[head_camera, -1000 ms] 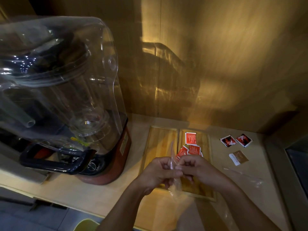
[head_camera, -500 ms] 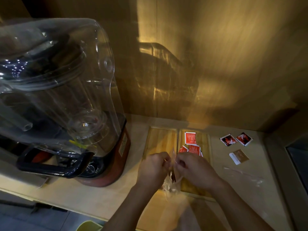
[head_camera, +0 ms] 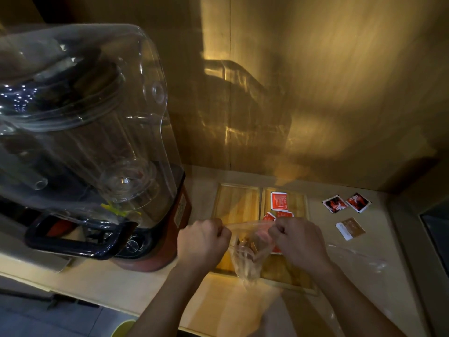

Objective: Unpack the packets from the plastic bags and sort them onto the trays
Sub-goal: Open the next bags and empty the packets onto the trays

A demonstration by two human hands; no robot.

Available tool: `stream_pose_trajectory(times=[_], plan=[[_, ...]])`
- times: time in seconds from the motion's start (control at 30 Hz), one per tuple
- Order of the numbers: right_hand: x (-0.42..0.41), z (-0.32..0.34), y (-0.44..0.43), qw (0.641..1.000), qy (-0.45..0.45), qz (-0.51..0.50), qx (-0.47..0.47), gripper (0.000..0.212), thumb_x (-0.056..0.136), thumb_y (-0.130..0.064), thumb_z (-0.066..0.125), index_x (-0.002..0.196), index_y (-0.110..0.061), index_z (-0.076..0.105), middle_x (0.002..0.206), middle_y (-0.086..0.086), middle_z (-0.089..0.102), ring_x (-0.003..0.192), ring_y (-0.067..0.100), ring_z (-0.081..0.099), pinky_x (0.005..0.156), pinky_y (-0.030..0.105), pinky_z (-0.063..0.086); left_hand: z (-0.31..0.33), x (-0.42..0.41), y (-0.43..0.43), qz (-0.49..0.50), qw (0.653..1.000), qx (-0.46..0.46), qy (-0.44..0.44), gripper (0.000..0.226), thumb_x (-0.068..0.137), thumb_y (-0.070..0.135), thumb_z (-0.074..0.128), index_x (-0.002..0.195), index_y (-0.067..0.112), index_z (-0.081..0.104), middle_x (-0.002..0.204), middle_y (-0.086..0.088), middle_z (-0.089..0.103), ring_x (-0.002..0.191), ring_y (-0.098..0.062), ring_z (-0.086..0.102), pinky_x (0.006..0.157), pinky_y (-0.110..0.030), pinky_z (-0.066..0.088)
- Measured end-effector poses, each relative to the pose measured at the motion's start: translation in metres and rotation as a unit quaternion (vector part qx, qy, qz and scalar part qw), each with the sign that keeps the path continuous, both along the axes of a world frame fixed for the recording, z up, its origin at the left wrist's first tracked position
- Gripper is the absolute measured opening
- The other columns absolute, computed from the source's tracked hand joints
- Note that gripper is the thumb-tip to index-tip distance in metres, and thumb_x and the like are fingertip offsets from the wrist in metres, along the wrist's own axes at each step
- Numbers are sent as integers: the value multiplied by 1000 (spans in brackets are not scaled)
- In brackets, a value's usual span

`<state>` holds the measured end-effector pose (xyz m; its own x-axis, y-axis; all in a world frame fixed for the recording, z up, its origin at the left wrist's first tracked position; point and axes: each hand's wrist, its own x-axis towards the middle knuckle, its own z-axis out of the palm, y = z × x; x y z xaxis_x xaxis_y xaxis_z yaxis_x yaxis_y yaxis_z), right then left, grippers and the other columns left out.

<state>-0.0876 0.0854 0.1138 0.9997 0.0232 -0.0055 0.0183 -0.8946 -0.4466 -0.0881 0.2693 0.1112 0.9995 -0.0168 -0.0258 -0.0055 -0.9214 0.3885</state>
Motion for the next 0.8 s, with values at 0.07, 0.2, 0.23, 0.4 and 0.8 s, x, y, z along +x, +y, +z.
stream_pose_trajectory(times=[0.07,0.2,0.23,0.4,0.8], plan=[[0,-1,4,1000,6,-6,12,37,86,-30,48,50,-20,43,65,8,60,73,29,61,58,31,36,2,-2,-2,34,999,-9,6,28,88,36,44,81,13,60,79,-6,67,76,-27,64,70,-38,54],[3,-1,8,999,15,-26,45,45,83,-27,51,43,-19,33,48,-1,41,62,26,52,55,29,32,10,-9,-4,72,996,-57,2,21,88,41,47,91,25,32,90,1,56,80,-26,62,69,-40,53],[4,-1,7,998,17,-31,50,45,84,-26,51,42,-19,34,47,-3,39,60,24,49,51,29,30,12,-11,-5,60,995,-78,6,21,88,41,46,91,28,30,93,1,54,80,-25,61,71,-41,54],[7,0,10,996,8,-65,66,43,84,-25,52,44,-17,39,46,-4,41,50,17,44,45,22,25,35,-23,-12,-56,990,-102,78,41,80,67,42,113,43,37,108,2,51,89,-20,61,80,-35,52],[9,-13,6,989,8,-105,107,39,82,-29,53,53,-3,52,56,13,58,62,30,59,51,29,35,24,-22,-19,-105,993,-51,4,15,91,32,47,77,25,49,83,1,63,74,-14,57,59,-25,40]])
